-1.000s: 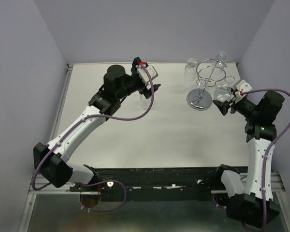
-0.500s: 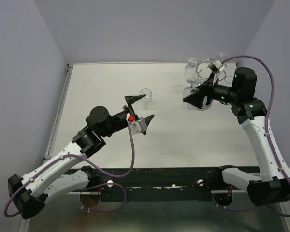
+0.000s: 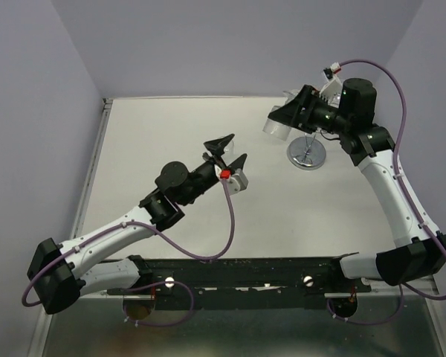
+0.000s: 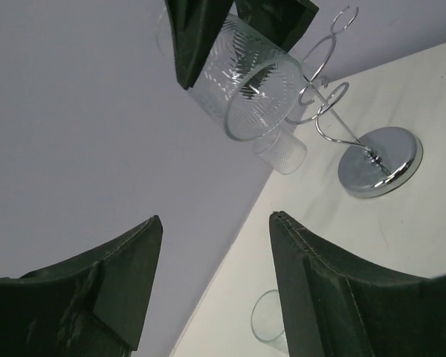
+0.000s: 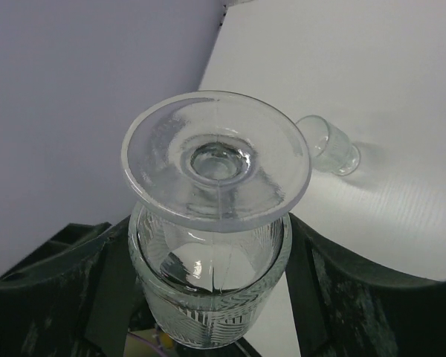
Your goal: Take the wine glass off the wine glass rack
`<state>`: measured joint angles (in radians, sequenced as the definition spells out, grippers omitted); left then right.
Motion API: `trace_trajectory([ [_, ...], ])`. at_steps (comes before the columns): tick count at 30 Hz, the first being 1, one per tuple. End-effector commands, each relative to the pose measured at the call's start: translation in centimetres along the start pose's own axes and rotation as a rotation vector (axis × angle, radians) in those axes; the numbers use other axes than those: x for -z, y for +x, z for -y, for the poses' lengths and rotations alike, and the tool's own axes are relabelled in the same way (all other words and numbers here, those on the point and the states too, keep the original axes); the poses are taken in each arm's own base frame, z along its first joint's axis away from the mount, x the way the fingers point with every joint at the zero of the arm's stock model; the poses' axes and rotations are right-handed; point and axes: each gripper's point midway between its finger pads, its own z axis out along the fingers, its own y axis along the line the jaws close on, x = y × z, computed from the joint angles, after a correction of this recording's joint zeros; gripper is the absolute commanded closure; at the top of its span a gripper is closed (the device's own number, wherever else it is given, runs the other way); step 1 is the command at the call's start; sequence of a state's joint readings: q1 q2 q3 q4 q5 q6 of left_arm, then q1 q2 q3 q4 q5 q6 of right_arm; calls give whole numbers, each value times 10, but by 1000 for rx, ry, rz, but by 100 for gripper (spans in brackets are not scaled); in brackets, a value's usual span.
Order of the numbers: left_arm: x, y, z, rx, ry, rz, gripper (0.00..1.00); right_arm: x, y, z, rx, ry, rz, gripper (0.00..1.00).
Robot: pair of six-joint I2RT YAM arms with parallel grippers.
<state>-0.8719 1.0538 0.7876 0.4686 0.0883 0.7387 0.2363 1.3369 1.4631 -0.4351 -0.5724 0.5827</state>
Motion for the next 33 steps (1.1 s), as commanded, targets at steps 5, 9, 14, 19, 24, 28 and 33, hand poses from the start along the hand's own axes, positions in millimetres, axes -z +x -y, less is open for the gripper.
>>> trace_trajectory([
  [5,-33,-22,-40,7,-153,19,29,-6,-37,-42,-280,-59,96,99],
  [9,-44,-19,-53,241,-229,-31,30,-6,-34,-59,-247,-153,71,99],
  [14,-48,-24,-41,353,-189,6,33,-6,-25,-63,-247,-203,37,99],
  [19,-55,-15,-40,383,-215,-24,35,-4,-23,-67,-239,-236,36,99],
  [24,-61,-15,-39,393,-208,-24,38,-3,-21,-71,-225,-267,28,99],
  [28,-64,-13,-37,396,-210,-21,45,-3,-23,-73,-224,-274,27,99],
  [33,-69,-13,-41,391,-229,-18,51,-6,-23,-73,-233,-276,18,99],
])
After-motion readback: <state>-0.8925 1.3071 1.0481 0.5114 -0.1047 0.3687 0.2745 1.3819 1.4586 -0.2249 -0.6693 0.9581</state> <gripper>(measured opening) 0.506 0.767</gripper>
